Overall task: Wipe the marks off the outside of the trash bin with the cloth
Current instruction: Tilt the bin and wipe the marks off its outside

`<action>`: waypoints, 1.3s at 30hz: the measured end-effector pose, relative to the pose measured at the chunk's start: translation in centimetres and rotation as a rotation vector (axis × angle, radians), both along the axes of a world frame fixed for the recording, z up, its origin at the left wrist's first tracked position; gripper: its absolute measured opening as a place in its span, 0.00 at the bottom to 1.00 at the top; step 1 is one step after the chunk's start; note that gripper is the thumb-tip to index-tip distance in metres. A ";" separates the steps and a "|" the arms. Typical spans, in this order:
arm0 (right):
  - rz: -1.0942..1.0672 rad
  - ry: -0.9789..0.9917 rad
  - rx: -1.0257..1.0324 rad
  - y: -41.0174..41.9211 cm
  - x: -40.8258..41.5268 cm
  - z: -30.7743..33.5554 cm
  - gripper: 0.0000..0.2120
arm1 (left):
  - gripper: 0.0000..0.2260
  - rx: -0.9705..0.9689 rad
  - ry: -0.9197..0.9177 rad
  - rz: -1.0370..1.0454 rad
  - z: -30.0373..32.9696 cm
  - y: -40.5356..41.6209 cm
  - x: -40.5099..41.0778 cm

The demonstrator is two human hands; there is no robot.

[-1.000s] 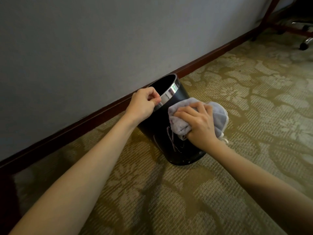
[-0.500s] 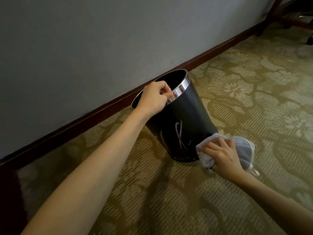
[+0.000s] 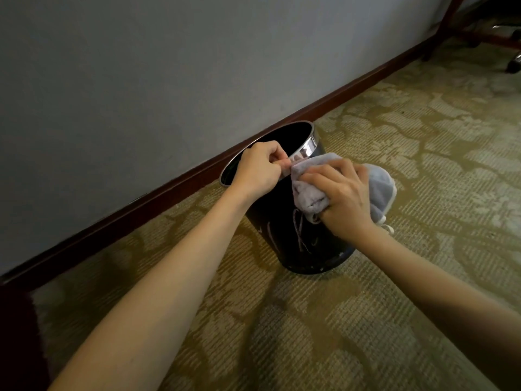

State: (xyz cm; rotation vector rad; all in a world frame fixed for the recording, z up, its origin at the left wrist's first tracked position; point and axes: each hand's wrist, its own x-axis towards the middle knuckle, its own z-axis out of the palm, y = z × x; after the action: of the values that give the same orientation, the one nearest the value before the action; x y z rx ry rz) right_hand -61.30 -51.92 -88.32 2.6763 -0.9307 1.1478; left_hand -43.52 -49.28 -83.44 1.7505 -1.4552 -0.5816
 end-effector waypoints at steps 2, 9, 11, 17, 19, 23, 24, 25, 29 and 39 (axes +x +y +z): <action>0.036 0.015 -0.043 0.6 -0.3 -0.9 0.14 | 0.11 0.000 0.008 -0.004 0.0 0.2 0.5; 0.163 0.437 -0.139 4.1 -5.1 -8.1 0.14 | 0.07 0.009 0.018 -0.018 -0.2 0.5 0.7; 0.198 0.580 -0.078 4.9 -7.0 -9.8 0.14 | 0.06 0.015 0.018 -0.034 -0.1 0.5 0.5; 0.197 0.595 0.034 4.3 -7.3 -9.0 0.12 | 0.10 -0.001 -0.065 -0.025 -0.2 0.0 -0.6; 0.189 0.507 0.007 3.8 -6.4 -7.6 0.14 | 0.10 -0.010 -0.051 -0.018 -0.2 -0.3 -0.6; 0.158 0.366 -0.099 2.1 -3.4 -3.9 0.16 | 0.11 -0.025 -0.024 -0.005 -0.5 -0.7 -0.2; 0.147 0.332 -0.111 1.6 -2.5 -3.0 0.16 | 0.11 -0.031 -0.012 0.004 -0.6 -0.7 0.0; 0.130 0.305 -0.121 1.2 -1.7 -2.2 0.16 | 0.11 -0.034 0.003 0.011 -0.7 -0.7 0.2; 0.075 0.238 -0.135 1.8 0.1 -1.8 0.17 | 0.11 -0.024 0.068 0.022 -1.0 -0.4 1.5; 0.230 0.713 -0.222 4.7 -4.9 -9.1 0.15 | 0.05 0.021 0.156 0.029 -0.5 0.1 3.0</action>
State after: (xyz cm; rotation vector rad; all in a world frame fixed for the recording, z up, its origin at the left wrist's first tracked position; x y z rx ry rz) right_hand -66.18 -47.17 -97.45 2.7118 -0.3583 0.2251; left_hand -40.57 -49.13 -83.97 1.6996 -1.3179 -0.7040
